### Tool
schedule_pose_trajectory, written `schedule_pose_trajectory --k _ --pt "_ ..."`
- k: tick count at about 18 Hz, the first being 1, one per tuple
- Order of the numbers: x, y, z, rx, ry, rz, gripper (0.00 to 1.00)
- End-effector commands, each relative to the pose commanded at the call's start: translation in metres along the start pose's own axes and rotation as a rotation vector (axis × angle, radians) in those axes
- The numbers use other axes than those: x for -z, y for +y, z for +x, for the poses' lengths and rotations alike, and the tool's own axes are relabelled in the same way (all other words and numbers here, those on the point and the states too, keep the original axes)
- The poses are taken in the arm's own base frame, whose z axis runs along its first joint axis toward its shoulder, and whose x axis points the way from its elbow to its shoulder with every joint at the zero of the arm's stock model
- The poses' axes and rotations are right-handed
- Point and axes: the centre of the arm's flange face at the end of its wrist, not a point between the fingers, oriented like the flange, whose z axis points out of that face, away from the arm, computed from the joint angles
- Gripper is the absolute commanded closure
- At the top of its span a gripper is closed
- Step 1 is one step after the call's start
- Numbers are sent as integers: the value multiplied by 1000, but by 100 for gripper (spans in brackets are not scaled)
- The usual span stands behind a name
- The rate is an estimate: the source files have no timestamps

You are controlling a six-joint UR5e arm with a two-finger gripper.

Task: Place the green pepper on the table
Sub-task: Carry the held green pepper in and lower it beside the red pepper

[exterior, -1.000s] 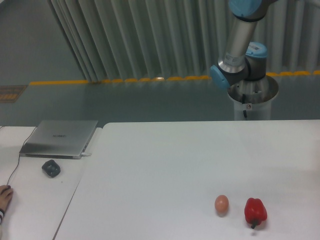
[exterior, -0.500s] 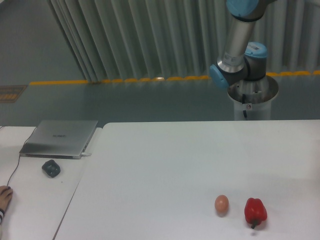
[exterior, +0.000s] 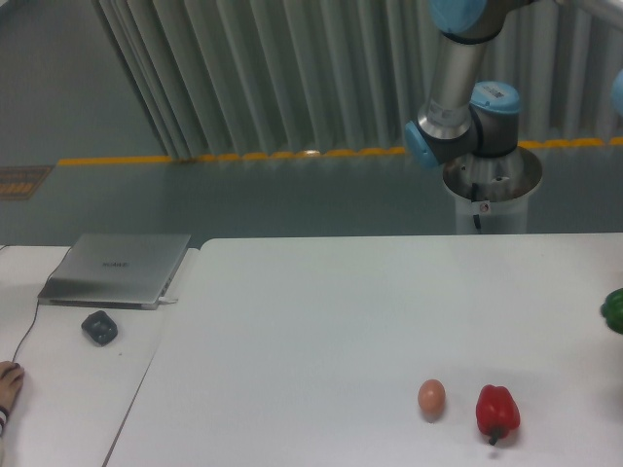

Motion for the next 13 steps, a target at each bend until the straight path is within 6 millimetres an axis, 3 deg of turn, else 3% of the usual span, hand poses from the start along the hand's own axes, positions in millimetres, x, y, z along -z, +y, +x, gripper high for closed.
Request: schedule_pose_trajectory --k 10,13 --pt "-66 -57 28 -89 113 -63 48" --pt "-77 -70 30 -79 93 -68 47"
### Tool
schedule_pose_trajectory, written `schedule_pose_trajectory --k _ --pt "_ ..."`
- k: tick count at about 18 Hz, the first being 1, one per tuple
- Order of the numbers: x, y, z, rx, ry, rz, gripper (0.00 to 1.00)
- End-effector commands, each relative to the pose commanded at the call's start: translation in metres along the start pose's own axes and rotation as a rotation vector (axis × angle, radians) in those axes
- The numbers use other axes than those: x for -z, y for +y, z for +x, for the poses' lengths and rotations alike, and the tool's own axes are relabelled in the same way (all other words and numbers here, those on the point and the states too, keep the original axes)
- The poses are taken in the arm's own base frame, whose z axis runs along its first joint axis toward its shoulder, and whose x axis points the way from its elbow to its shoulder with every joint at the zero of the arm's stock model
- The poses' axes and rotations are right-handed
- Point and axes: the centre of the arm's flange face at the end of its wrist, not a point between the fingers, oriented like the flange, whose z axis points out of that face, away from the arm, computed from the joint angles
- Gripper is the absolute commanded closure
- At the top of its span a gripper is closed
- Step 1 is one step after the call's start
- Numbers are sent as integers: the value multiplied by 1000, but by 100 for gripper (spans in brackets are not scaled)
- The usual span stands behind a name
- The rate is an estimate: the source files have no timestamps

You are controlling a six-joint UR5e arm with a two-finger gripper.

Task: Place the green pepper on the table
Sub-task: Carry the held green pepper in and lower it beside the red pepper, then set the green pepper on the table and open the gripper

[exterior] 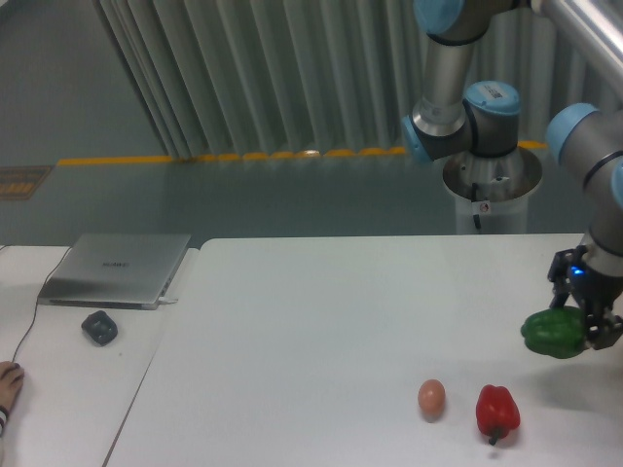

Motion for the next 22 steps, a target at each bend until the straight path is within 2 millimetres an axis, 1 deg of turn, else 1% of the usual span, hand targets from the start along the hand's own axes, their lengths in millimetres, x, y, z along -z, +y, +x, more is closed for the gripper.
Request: schedule_pose_trajectory --k 2,3,5,7,10,13,15,16,17,20,21,22 --pt "-6 -13 3 6 -11 -3 47" --pt "-10 -12 1 19 -24 -4 47" --pt "-16 -24 3 39 -58 -5 47" --pt "-24 -23 4 41 -71 -27 47" --pt "-28 -24 6 40 -74 -61 47" --pt "-26 -27 9 33 -79 -66 47" --pt "-31 -26 10 31 -73 -66 47" --pt "-30 -26 10 31 -75 -69 46" --pt "-29 -25 11 28 -77 -78 42" --pt "-30 -24 11 25 -75 -88 41" --pt "-31 -25 12 25 -74 -88 38" --pt "-32 -25 11 26 -72 -88 32"
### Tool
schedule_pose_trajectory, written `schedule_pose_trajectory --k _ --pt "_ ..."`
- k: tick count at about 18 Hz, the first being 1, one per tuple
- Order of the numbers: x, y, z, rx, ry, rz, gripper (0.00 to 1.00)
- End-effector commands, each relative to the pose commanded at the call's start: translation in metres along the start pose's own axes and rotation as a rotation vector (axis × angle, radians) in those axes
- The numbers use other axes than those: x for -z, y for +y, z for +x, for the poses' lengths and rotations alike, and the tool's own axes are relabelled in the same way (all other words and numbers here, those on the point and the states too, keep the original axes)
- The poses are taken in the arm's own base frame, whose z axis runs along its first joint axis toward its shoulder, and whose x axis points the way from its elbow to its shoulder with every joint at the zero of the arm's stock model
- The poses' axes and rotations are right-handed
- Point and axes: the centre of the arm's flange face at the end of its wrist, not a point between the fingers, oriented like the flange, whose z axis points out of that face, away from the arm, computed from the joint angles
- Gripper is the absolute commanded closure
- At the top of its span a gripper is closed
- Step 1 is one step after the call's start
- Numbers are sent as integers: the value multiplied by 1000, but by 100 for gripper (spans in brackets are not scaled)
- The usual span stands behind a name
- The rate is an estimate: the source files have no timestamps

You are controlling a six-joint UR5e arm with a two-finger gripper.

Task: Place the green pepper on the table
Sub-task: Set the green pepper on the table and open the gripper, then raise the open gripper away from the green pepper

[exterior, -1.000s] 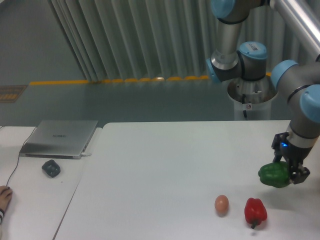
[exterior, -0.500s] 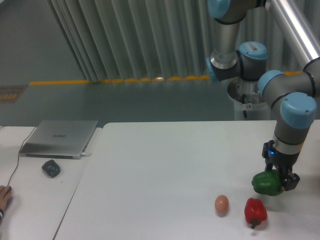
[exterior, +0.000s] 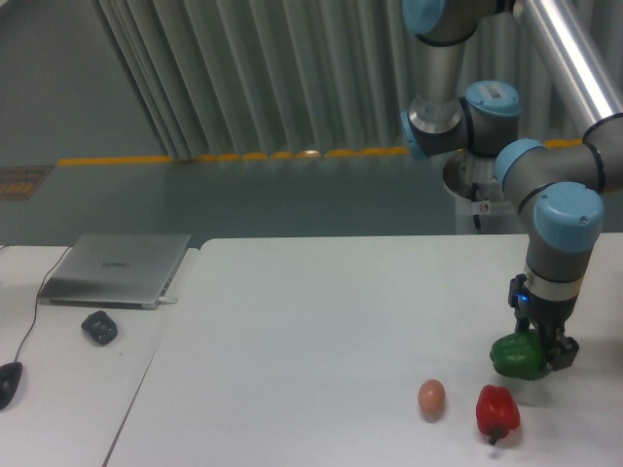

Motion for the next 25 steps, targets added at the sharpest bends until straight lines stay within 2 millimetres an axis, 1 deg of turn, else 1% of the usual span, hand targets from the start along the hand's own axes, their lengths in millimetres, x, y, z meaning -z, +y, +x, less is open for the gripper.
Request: schedule_pose_trajectory --k 1,2,3,4,5,8,9,13,15,18,19,25 --pt "0 0 0 -2 0 0 28" --pt "1 0 0 -2 -1 0 28" --pt "1 0 0 -2 -2 0 24" --pt "0 0 0 -3 0 0 12" --pt "0 0 -1 -2 -1 0 8" --pt "1 0 -2 -2 -14 2 4" --pt "1 0 -2 -1 -14 0 1" --pt "4 1 -3 1 -22 -17 0" --pt "14 2 -6 -5 -50 -30 0" --pt "37 0 -13 -18 -164 -19 0" --pt "43 1 -15 -29 -177 -20 0" --pt "52 10 -15 -105 -198 -112 0"
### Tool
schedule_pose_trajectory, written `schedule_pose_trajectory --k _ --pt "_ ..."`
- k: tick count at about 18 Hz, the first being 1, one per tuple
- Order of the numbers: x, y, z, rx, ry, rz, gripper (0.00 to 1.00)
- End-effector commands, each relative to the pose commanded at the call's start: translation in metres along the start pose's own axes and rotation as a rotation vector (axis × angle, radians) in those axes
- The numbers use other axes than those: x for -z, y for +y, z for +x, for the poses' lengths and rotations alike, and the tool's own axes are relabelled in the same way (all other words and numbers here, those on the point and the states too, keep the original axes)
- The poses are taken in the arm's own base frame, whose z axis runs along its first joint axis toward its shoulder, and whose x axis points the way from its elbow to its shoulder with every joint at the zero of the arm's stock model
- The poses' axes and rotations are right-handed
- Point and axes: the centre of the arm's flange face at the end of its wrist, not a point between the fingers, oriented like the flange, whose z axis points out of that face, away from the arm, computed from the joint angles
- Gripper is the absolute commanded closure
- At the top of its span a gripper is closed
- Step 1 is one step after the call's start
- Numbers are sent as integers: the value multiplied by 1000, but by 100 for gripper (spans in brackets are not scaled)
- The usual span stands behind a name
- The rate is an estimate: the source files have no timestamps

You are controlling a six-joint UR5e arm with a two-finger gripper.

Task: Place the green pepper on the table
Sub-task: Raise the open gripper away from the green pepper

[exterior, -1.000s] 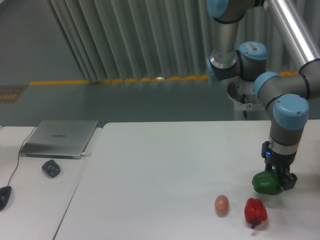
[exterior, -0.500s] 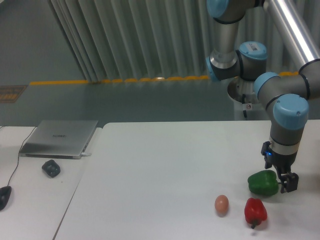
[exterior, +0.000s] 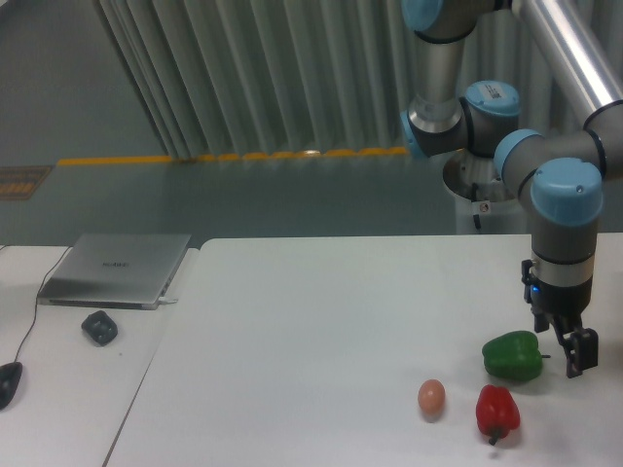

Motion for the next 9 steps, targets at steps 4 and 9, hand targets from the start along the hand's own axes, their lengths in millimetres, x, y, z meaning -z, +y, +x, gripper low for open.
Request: schedule_pose_trajectory --k 4,9 --pt "8 4 0 -4 -13 2 0" --pt "9 7 0 1 -13 6 0"
